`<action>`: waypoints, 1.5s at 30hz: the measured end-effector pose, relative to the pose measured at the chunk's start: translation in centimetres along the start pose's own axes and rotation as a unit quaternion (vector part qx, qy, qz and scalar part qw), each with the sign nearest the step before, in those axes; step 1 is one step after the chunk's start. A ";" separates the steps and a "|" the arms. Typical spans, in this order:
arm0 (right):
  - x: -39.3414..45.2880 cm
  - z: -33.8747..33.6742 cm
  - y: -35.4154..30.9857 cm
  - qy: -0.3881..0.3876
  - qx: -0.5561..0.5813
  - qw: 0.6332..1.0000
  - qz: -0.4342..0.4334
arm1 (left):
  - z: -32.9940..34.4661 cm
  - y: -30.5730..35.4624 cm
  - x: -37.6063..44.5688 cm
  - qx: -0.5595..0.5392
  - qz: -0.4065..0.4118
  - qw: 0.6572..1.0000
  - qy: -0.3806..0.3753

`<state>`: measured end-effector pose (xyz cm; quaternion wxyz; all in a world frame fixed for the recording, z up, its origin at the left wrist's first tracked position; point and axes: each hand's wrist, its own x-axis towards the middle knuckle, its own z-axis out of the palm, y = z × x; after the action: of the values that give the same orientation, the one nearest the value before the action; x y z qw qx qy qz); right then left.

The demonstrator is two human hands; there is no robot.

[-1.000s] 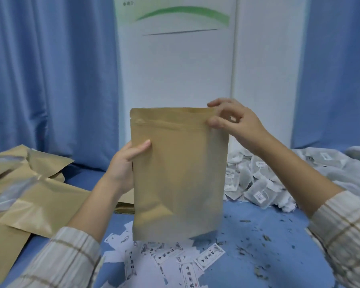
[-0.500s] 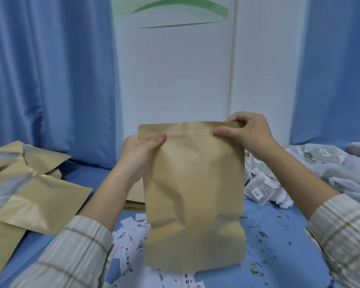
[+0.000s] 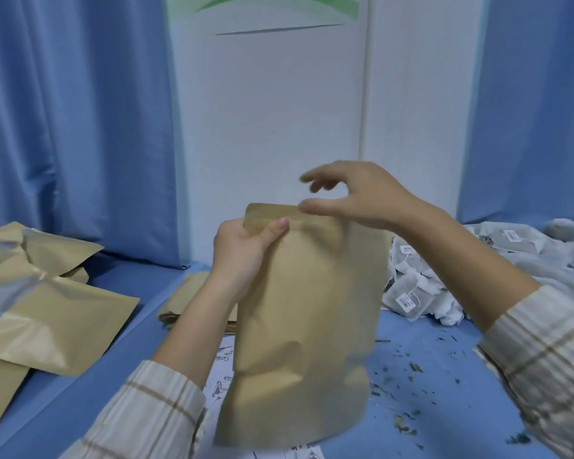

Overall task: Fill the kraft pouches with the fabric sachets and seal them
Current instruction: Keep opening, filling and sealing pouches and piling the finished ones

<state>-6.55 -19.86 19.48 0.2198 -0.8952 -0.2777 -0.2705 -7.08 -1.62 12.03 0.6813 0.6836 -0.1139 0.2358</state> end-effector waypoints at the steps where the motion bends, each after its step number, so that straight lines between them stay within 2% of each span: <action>1: 0.4 0.0 -0.8 -0.047 0.001 0.999 0.006 | 0.2 0.1 -0.2 -0.003 -0.003 1.000 -0.007; 3: 0.9 0.2 -1.3 -0.114 -0.015 0.993 0.020 | 0.2 0.2 -0.3 -0.018 -0.012 1.000 -0.021; 8: 1.2 0.7 -0.1 -0.111 0.038 0.993 0.026 | -0.2 0.0 -0.1 -0.032 -0.002 0.999 -0.025; 12: 0.9 1.2 0.5 -0.140 0.050 0.988 0.033 | -0.3 -0.7 -0.4 -0.055 -0.001 0.998 -0.026; 16: 0.8 1.9 0.2 -0.107 0.021 0.994 0.017 | 0.1 -1.3 -0.3 -0.040 0.033 0.998 0.031; 20: 0.9 1.8 -0.3 -0.126 0.020 0.991 0.033 | 0.4 -1.9 -0.4 0.026 0.077 0.994 0.069; 24: 1.0 2.3 -0.7 -0.085 0.031 0.996 0.022 | 0.7 -1.6 -0.7 0.097 0.115 0.984 0.096; 26: 0.9 2.4 -0.7 -0.071 0.050 0.996 0.020 | 0.5 -1.5 -0.6 0.105 0.117 0.983 0.100; 31: 1.1 2.4 -1.0 -0.102 0.042 0.994 0.016 | 0.6 -1.7 -0.7 0.121 0.120 0.982 0.082; 36: 1.2 2.8 -1.1 -0.064 0.035 0.997 0.011 | 0.6 -1.7 -0.5 0.086 0.092 0.990 0.058; 40: 1.0 2.4 -0.9 -0.092 -0.003 0.996 0.000 | 0.1 -2.0 -0.6 0.099 0.103 0.987 0.075; 45: 0.6 2.7 -0.3 -0.051 0.033 0.998 -0.016 | -0.4 -1.8 -0.6 0.061 0.081 0.993 0.054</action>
<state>-5.30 -17.97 17.91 0.2301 -0.8956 -0.3114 -0.2189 -6.83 -1.24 10.14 0.6225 0.6982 -0.1174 0.3337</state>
